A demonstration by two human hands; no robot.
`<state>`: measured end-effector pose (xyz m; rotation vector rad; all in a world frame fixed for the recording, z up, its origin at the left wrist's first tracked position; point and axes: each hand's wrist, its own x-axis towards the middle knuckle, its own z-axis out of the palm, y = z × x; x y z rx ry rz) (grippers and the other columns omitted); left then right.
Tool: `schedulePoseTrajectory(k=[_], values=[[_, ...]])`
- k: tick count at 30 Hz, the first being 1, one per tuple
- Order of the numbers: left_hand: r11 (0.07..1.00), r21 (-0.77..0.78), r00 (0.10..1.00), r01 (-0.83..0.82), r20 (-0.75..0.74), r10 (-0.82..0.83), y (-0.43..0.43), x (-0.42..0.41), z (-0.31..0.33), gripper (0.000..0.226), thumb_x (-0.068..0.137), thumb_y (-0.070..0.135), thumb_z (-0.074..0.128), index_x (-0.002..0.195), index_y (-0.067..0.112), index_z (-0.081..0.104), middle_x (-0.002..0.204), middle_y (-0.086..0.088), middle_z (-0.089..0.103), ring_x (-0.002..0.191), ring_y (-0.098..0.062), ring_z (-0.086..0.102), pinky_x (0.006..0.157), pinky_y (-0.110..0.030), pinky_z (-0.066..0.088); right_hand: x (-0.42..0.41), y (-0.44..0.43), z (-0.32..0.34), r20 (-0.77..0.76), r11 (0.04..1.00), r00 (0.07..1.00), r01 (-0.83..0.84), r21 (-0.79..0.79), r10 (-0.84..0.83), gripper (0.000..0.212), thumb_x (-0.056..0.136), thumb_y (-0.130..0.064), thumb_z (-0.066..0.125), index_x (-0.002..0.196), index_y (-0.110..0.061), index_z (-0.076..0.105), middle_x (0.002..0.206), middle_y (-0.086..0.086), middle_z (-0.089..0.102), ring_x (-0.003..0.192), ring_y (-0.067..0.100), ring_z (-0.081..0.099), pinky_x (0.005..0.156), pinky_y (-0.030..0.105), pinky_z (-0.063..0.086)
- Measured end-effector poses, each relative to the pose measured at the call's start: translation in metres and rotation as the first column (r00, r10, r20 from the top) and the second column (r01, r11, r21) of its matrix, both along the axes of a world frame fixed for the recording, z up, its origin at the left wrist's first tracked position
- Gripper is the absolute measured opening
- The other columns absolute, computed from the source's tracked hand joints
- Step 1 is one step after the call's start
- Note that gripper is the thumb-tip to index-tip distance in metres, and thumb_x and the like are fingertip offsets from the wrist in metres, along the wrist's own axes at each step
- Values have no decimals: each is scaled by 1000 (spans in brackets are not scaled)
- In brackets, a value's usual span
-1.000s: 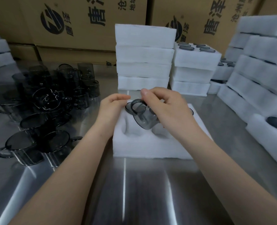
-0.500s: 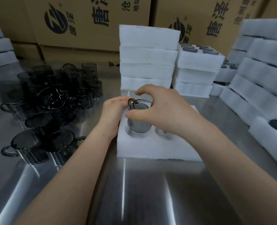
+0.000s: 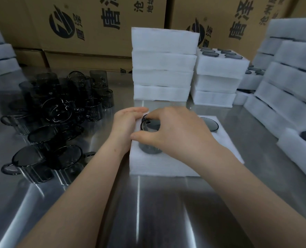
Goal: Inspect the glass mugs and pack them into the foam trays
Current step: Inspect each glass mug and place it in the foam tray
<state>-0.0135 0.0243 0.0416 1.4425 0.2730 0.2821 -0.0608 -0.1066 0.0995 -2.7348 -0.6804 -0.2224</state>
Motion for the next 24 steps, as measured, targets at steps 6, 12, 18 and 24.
schedulePoseTrajectory(k=[6,12,18,24], values=[[999,-47,999,-18,48,20,3,6,-9,27,86,-8,55,91,9,74,90,-2,72,71,-2,69,56,-10,49,-5,0,-9,88,997,996,26,-79,-19,51,85,-70,48,113,-31,64,78,-6,44,81,18,46,54,29,27],[999,-46,999,-17,41,19,1,3,-9,26,87,-6,52,99,4,73,100,-11,72,89,-18,70,67,-17,56,-13,6,-24,125,966,991,-17,-257,50,74,89,-66,16,139,-20,45,128,5,40,123,25,35,96,39,27],[996,-76,999,-46,21,48,0,5,-9,26,88,-3,53,89,10,75,99,-11,73,97,-23,69,90,-31,55,-11,-8,-35,-104,943,985,-160,-291,135,91,83,-73,9,156,-19,5,164,-7,-6,150,15,-8,119,49,-5],[996,-79,998,-51,33,53,-1,6,-10,29,88,-4,53,82,14,75,89,-3,74,84,-15,69,71,-18,54,-4,-10,-37,-125,907,980,-190,-375,154,102,77,-84,13,156,-21,-7,162,-9,-20,148,14,-21,117,51,-15]])
